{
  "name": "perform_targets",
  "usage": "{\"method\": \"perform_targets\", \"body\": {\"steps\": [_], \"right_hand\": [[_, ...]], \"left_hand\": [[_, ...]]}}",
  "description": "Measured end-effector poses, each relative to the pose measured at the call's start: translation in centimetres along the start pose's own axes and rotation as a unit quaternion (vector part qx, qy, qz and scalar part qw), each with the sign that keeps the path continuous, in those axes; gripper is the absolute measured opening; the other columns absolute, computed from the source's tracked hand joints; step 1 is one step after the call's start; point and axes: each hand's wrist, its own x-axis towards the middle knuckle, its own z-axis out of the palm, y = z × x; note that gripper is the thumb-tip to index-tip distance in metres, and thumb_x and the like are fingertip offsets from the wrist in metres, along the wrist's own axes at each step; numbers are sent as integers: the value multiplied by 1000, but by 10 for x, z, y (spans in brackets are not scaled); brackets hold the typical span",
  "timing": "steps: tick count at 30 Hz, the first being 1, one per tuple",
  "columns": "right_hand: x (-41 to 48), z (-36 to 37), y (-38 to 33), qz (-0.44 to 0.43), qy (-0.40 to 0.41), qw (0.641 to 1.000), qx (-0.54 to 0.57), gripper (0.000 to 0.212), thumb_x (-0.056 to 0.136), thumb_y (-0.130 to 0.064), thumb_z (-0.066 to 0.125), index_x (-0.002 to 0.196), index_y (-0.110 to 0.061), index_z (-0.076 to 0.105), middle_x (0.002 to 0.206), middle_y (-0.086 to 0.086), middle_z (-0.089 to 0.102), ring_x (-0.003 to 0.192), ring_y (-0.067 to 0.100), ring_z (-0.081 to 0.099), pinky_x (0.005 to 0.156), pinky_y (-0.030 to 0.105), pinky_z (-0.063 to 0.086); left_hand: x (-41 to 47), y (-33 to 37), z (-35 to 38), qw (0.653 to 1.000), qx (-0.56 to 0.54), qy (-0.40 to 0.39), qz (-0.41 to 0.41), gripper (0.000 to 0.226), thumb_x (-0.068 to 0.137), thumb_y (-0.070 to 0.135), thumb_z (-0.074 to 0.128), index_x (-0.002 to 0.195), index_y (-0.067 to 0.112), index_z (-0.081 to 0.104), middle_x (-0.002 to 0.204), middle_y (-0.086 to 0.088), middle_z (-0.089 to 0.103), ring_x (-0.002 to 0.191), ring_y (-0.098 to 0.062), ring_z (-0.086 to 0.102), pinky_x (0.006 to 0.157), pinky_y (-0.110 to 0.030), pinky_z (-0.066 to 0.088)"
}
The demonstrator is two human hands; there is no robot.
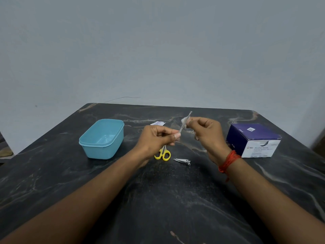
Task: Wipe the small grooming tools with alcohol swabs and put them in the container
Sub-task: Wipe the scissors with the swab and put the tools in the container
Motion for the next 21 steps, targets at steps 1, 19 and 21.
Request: {"method": "perform_targets", "body": {"steps": [1,19,21], "right_hand": [[-1,3,3,10,-17,1000,-11,12,91,-5,65,89,1,75,81,4,73,51,-5,56,52,10,42],[5,-6,1,58,52,997,23,14,91,-14,67,82,-16,77,78,-3,74,50,-5,52,58,25,40],[5,-7,0,43,50,998,17,12,92,-13,67,84,-15,76,79,-2,74,50,-6,54,57,20,42]], "left_hand": [[0,0,-1,1000,-3,8,1,12,81,4,76,93,6,76,88,-8,78,79,-14,73,71,-23,59],[0,-7,-1,997,65,-28,-15,15,78,11,82,91,7,79,87,-7,78,72,-13,69,72,-28,60],[-1,-8,0,997,68,-27,-16,17,77,11,83,92,5,77,85,-11,77,70,-15,69,73,-30,61]]}}
